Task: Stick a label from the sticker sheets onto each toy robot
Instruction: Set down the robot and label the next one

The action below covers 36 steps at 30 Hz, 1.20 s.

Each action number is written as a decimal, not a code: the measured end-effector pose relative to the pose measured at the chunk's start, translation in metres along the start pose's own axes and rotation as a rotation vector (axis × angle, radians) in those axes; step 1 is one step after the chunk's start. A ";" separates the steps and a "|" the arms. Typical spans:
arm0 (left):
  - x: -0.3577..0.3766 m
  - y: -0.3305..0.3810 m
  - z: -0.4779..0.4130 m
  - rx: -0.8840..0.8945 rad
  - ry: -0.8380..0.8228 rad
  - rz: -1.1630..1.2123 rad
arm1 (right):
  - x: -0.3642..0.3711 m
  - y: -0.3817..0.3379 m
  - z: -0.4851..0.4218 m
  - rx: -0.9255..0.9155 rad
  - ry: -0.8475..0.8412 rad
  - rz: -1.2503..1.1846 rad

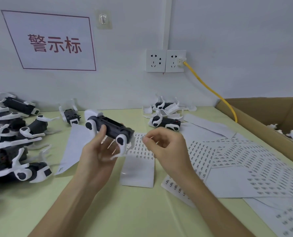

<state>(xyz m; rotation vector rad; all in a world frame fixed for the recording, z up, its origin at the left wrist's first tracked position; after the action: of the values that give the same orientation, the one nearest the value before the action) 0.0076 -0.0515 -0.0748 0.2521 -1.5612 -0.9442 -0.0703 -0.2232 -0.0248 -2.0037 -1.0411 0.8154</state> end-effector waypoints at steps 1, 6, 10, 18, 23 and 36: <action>0.000 -0.002 0.000 -0.011 0.012 -0.014 | 0.001 0.001 0.001 0.034 0.001 -0.090; 0.005 -0.005 0.000 0.028 -0.001 -0.135 | 0.024 0.005 0.012 0.272 -0.069 -0.608; 0.010 -0.006 0.004 0.036 0.006 -0.075 | 0.045 0.000 0.023 0.418 -0.156 -0.850; 0.025 -0.018 0.015 -0.069 -0.005 -0.048 | 0.083 -0.010 0.047 0.545 -0.317 -1.116; 0.037 -0.029 0.024 -0.173 -0.093 -0.130 | 0.090 -0.006 0.052 0.578 -0.315 -1.170; 0.034 -0.019 0.027 -0.077 -0.004 -0.158 | 0.087 -0.007 0.051 0.551 -0.296 -1.147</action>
<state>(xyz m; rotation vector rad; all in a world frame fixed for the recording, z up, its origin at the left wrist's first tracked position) -0.0319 -0.0741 -0.0614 0.3228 -1.5215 -1.1262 -0.0715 -0.1297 -0.0640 -0.6160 -1.6344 0.6232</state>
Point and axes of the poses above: each hand's wrist, its own z-axis away from the middle knuckle, its own x-axis out of the palm, y = z × x, the point moved 9 cm from there along -z, towards the middle knuckle, and after that the axes turned 6 degrees about -x, right-handed, at the moved point
